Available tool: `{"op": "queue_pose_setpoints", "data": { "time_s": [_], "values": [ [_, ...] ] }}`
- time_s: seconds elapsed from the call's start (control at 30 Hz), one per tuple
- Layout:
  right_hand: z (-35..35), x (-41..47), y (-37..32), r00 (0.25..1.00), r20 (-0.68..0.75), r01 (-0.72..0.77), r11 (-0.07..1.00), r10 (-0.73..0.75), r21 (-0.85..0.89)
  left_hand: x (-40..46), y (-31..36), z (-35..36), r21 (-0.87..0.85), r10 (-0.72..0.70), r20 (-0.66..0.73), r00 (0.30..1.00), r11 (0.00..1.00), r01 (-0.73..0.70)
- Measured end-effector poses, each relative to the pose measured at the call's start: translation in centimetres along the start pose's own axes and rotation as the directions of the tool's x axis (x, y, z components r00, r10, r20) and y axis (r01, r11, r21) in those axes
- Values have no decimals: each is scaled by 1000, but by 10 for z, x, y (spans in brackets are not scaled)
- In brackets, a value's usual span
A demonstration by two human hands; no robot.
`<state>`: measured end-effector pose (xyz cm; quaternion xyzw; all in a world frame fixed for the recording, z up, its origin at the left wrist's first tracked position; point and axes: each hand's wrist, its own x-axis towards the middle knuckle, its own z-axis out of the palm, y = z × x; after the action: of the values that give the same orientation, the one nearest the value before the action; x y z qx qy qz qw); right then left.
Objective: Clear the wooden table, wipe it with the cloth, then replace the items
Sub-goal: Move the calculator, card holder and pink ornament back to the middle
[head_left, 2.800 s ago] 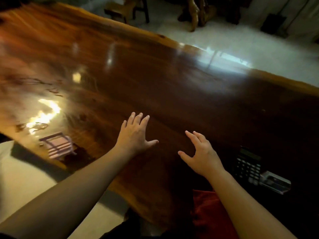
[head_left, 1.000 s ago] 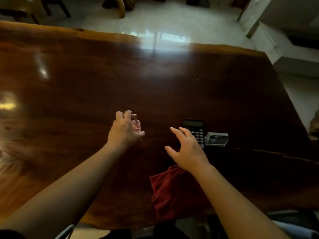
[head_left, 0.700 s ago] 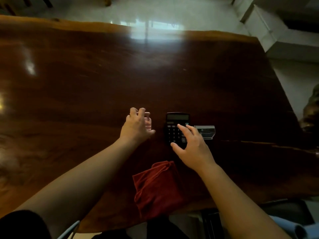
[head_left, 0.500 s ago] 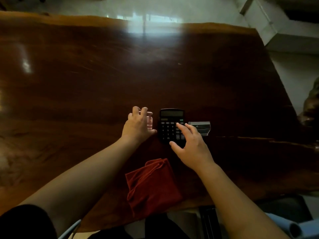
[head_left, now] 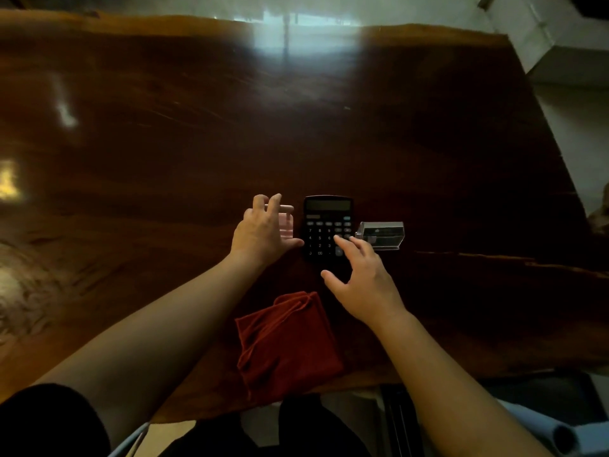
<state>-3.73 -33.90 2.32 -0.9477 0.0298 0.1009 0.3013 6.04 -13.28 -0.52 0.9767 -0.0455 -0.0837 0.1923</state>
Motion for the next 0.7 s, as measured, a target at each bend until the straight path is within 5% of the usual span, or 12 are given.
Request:
{"op": "queue_pose_setpoints", "data": {
  "time_s": [0.27,0.7],
  "values": [
    [-7,-13,3,997,11,75,997,-75,-9,-38,-16,-21,-12,-31,-141,990,1000,29],
    [-16,-47,-18,984,49,175,984,-173,-35,-127,-41,-46,-151,-142,-134,981,981,122]
  ]
}}
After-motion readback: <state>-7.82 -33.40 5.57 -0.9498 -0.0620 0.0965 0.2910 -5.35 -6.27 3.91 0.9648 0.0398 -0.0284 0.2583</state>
